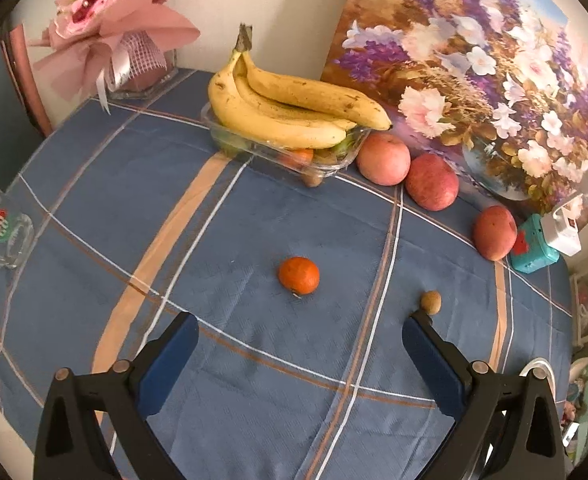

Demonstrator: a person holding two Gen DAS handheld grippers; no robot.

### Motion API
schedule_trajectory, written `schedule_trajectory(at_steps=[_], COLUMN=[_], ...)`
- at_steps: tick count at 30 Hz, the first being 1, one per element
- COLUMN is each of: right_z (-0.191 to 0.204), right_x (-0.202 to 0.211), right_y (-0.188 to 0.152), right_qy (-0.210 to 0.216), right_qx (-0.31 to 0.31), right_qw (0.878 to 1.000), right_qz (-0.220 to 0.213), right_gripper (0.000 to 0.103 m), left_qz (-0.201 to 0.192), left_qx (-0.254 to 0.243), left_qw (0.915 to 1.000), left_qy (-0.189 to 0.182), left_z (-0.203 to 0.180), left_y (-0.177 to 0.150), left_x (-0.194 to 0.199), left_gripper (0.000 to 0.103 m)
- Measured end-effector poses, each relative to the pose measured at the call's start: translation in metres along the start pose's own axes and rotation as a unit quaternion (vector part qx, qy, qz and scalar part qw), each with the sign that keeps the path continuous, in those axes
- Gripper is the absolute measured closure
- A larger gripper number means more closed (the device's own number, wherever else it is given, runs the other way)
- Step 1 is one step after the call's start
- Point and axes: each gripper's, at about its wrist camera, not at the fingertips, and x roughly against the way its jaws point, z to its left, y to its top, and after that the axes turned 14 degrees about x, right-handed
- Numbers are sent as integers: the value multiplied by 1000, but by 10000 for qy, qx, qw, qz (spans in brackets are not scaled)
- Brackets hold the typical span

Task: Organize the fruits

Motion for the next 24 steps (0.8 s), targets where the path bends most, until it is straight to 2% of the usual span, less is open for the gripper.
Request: schedule_trajectory(at_steps=[7,14,21,24], right_z=[7,10,9,10], right_x=[-25,-57,-71,-73], right_y=[0,-8,-12,-12], right_qy=[28,16,-56,-65], right_qx=[29,22,32,63], right_qw=[9997,9983,9973,9972], right_qz=[224,585,734,739], right_gripper=[3,3,3,3], left_qz=[268,258,37,140], left_qx=[95,37,-23,-31], left_qw=[9995,9996,10000,9997], left_qy=[-112,83,-29,-173], left_z=[5,10,7,6], left_y=[0,1,7,10], left_x=[-40,-72,-79,-85], left_gripper=[0,0,0,0])
